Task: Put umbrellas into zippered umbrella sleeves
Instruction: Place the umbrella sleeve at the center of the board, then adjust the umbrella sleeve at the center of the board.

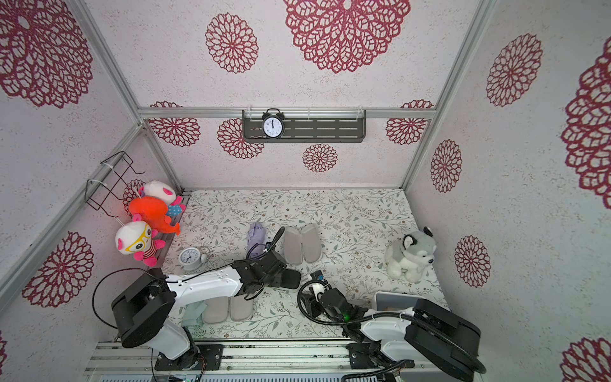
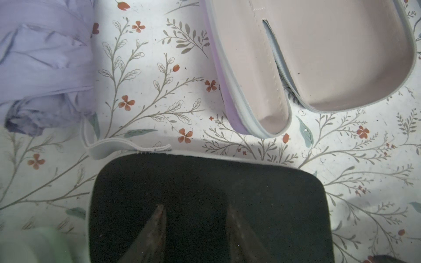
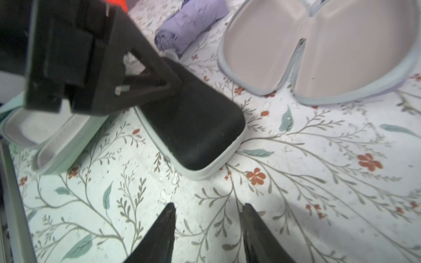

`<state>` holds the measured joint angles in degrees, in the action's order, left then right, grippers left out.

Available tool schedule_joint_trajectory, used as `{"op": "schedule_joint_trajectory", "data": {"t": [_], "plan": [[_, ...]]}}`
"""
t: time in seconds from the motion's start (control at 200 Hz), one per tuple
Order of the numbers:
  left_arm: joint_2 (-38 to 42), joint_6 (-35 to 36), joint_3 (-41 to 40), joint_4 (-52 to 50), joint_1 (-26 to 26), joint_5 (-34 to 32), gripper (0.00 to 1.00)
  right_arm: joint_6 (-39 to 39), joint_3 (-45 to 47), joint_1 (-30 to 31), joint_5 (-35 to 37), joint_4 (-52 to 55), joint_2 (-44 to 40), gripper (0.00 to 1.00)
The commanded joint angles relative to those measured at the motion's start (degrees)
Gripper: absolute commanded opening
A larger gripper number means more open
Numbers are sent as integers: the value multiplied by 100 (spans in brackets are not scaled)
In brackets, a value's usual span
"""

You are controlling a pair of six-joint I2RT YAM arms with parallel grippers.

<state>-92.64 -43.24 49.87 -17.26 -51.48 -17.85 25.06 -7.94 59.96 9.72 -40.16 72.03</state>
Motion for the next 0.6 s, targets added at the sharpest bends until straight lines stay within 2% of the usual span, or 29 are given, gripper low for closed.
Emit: {"op": "schedule_joint_trajectory", "data": {"t": [0.0,0.15,0.21,0.33,0.465,0.51,0.595], "plan": [[-35,574,38,20,178,157,55,-67,-334,59,-176,-351,330,47],[-176,1414,416,-332,190,-144,64,-77,-378,59,-139,-486,470,46],[-300,1387,383,-344,309,-308,64,-126,-342,59,-114,-515,447,46],[-417,1556,163,97,358,121,64,-106,-271,61,-157,-549,423,47],[-386,1762,48,176,394,-118,65,-6,-133,60,-288,-866,486,51],[-402,1846,-15,329,486,46,65,25,-83,59,-344,-1041,520,51],[-434,1854,-222,889,601,775,67,35,-48,64,-344,-1143,592,51]]}}
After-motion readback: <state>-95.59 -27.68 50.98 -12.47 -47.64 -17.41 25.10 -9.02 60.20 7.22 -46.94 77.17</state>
